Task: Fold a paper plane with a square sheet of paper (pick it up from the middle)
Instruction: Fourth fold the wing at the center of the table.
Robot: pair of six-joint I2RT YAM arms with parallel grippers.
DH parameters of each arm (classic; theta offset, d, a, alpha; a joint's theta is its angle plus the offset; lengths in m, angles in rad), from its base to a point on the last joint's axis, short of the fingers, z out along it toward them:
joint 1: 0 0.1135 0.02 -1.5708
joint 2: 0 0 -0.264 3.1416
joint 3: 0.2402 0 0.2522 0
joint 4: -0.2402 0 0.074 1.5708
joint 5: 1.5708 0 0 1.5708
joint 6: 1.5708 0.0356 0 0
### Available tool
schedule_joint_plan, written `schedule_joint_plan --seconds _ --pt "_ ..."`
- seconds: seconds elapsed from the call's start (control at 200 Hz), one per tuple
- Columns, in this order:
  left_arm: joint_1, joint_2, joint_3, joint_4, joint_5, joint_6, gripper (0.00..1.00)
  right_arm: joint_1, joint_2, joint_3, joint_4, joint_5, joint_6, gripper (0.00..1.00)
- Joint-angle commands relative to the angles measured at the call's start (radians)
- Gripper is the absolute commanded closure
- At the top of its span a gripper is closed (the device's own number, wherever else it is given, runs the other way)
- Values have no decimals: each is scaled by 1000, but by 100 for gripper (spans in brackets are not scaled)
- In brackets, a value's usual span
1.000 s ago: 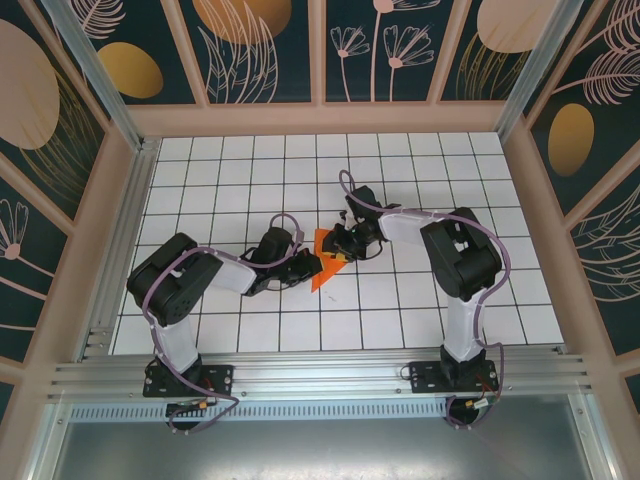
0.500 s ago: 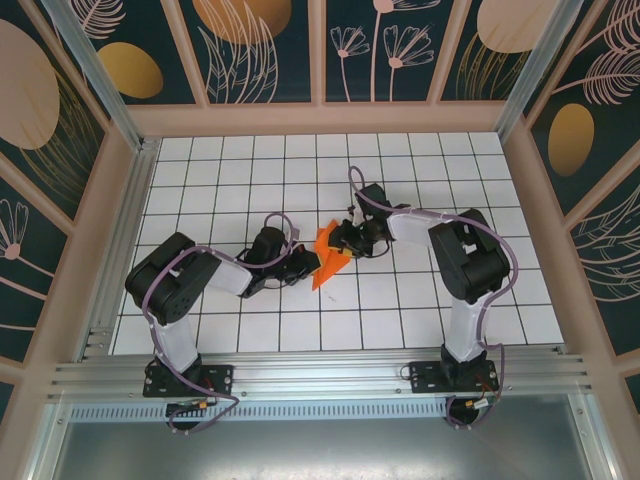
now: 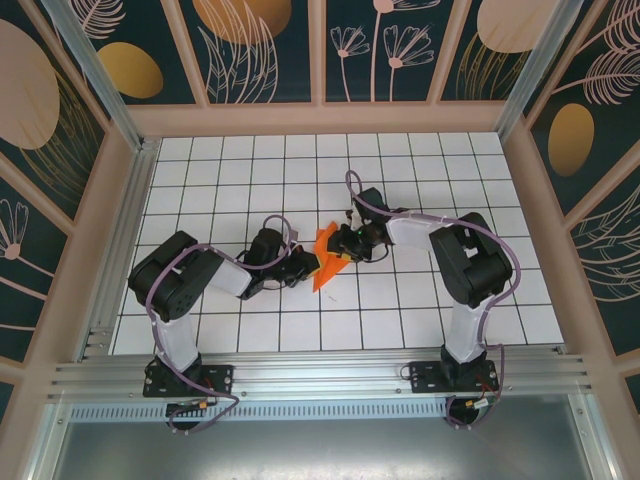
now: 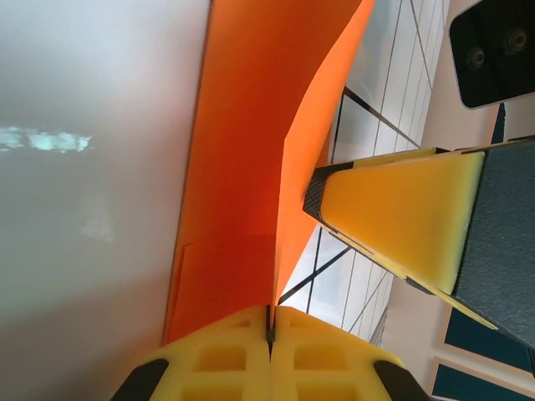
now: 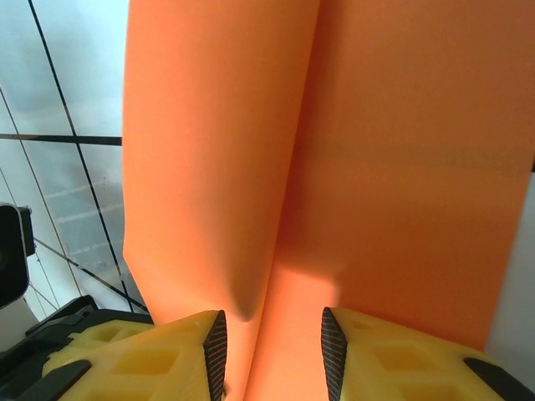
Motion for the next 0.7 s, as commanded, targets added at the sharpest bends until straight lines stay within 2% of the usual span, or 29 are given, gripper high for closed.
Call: schedule_joint_plan --seconds 0.0,0.33,0.696 --pt "11 25 -8 40 18 -16 100 4 27 -13 6 -14 -34 63" --pt "29 29 -5 40 40 -11 100 8 78 11 -97 88 -89 56" --pt "32 23 46 -80 31 63 100 16 123 43 -189 205 -99 54"
